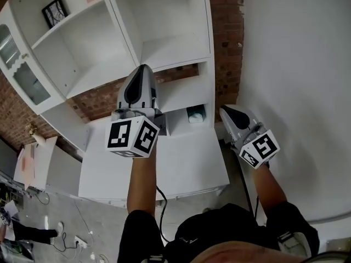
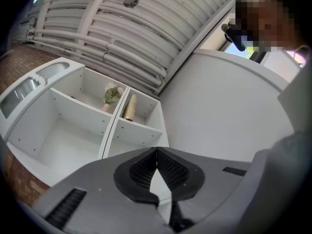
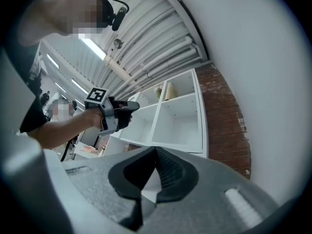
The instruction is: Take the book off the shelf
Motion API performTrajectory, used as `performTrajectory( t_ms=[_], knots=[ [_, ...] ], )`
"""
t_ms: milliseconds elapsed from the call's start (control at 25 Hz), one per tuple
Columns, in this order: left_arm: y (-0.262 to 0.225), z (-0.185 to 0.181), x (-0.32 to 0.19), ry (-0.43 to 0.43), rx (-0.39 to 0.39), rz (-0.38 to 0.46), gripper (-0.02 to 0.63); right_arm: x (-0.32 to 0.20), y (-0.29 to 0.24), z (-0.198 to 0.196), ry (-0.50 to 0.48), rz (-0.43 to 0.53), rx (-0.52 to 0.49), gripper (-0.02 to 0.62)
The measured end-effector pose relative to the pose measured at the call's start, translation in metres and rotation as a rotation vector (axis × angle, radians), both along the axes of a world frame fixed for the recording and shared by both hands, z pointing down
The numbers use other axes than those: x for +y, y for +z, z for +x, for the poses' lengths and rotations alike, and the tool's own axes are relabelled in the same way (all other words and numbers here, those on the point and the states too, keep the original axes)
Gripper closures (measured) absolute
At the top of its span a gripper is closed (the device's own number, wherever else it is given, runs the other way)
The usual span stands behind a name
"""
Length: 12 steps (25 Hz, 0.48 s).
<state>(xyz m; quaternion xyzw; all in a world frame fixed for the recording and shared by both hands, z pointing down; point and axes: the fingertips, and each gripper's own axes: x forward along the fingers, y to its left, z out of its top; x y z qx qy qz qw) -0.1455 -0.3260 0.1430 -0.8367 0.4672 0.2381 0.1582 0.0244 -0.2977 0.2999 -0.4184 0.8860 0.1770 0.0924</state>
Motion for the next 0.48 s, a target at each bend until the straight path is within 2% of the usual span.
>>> performTrajectory(
  t_ms=[200,480],
  knots=[
    [-0.037,-0.004,-0.032,-0.037,0.003,0.013,0.607,-0.025,-0.005,0.003,-0.024,0.0,-0.002,0.594],
    [-0.104,-0.013,-0.067,-0.168,0.017,0.022,0.595,-0.058,-0.021,0.013,-0.114,0.016,-0.006,0.594]
  ],
)
